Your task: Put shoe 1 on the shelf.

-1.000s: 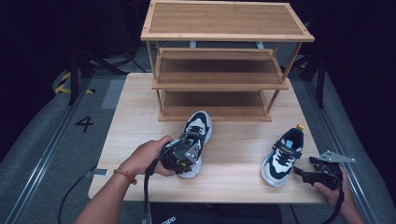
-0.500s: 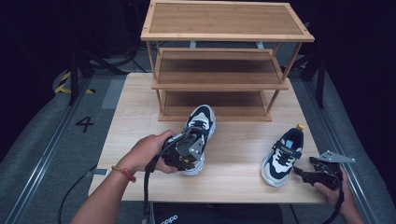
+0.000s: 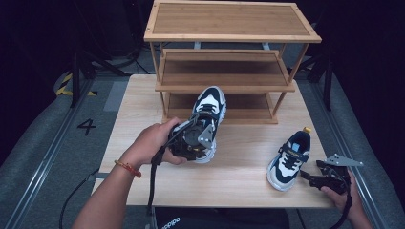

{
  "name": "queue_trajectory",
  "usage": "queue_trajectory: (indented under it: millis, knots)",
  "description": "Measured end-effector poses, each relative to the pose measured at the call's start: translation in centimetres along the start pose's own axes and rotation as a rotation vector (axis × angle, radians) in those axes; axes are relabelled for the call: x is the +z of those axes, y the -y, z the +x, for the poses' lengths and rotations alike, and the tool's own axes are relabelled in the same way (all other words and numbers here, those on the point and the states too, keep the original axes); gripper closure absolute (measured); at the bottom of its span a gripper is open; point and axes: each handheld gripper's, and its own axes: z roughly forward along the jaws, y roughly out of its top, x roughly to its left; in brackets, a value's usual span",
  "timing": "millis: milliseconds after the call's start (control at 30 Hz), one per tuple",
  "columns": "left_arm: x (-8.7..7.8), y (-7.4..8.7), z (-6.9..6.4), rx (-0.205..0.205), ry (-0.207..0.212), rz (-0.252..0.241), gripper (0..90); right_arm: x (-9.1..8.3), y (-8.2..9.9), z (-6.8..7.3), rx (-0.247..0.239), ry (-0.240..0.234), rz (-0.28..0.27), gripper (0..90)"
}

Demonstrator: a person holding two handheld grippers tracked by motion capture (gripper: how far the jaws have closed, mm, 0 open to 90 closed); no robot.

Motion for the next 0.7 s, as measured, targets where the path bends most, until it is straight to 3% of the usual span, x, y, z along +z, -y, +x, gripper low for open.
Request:
queue_trajectory:
  millis: [200, 700]
  knots:
    - [-1.0, -0.7, 2.6, -0.024, -0.043, -0.015, 72.9, 0.0, 0.0, 0.0, 0.000, 0.000, 0.000, 15.7]
    - [-2.0, -2.4, 8.9, -0.101, -0.069, -0.024, 72.6, 0.0, 0.0, 0.0, -0.003, -0.001, 0.001, 15.8]
